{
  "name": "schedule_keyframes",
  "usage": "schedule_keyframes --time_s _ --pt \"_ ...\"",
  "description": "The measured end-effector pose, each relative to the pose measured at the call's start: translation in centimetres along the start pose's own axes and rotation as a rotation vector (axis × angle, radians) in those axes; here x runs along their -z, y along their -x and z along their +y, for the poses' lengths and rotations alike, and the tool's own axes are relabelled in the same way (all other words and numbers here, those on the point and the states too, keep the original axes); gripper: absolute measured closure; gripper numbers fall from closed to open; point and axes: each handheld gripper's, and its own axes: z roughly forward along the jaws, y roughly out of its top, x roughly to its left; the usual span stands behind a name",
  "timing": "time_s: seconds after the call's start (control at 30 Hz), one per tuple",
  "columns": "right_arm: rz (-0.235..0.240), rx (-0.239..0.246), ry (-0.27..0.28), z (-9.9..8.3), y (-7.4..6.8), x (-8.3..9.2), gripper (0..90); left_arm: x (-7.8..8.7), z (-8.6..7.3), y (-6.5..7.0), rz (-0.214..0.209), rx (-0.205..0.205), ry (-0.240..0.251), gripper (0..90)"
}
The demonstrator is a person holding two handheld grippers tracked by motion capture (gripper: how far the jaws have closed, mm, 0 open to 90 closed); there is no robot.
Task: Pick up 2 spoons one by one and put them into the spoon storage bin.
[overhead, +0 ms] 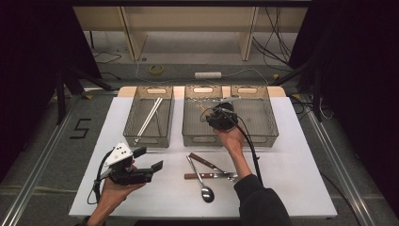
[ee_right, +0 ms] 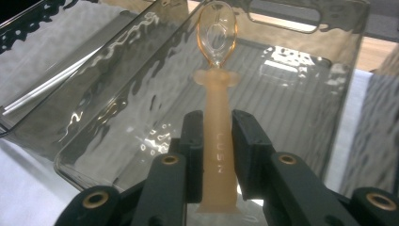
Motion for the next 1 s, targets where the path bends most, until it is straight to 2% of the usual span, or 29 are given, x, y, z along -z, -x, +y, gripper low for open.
schedule_keyframes --time_s 0.2,0.27,0.37,0.43,0.63,0.83,0.93,1.0 --pt "0.022 -0.004 -0.001 0.0 -0.6 -0.6 75.2 0.1 0.0 0.0 -0.002 -0.001 0.0 16.3" --pt "0.027 -0.009 -0.018 -0.1 -0.7 -0.8 73.9 0.1 0.0 -0.1 -0.002 0.002 0.0 16.3" --pt "0.056 -0.022 -0.01 0.0 -0.7 -0.6 61.5 0.1 0.0 -0.1 -0.002 0.004 0.004 16.3" --pt "0.073 -0.028 -0.002 0.1 -0.7 -0.1 58.1 0.1 0.0 -0.1 0.0 0.006 0.004 16.3" --pt "0.106 0.034 0.009 -0.6 -1.5 2.6 47.2 0.1 0.0 -0.2 0.002 0.014 0.005 16.2" --pt "0.141 0.062 0.013 -2.4 -2.5 4.8 39.3 0.0 0.0 -0.1 0.004 0.008 0.001 16.0" --pt "0.155 0.072 0.016 -3.3 -3.0 5.6 38.6 0.0 0.0 -0.1 0.005 0.011 0.003 15.9" --pt "0.166 0.095 0.013 -4.3 -3.5 6.2 39.1 0.0 0.0 -0.1 0.004 0.012 0.004 15.9"
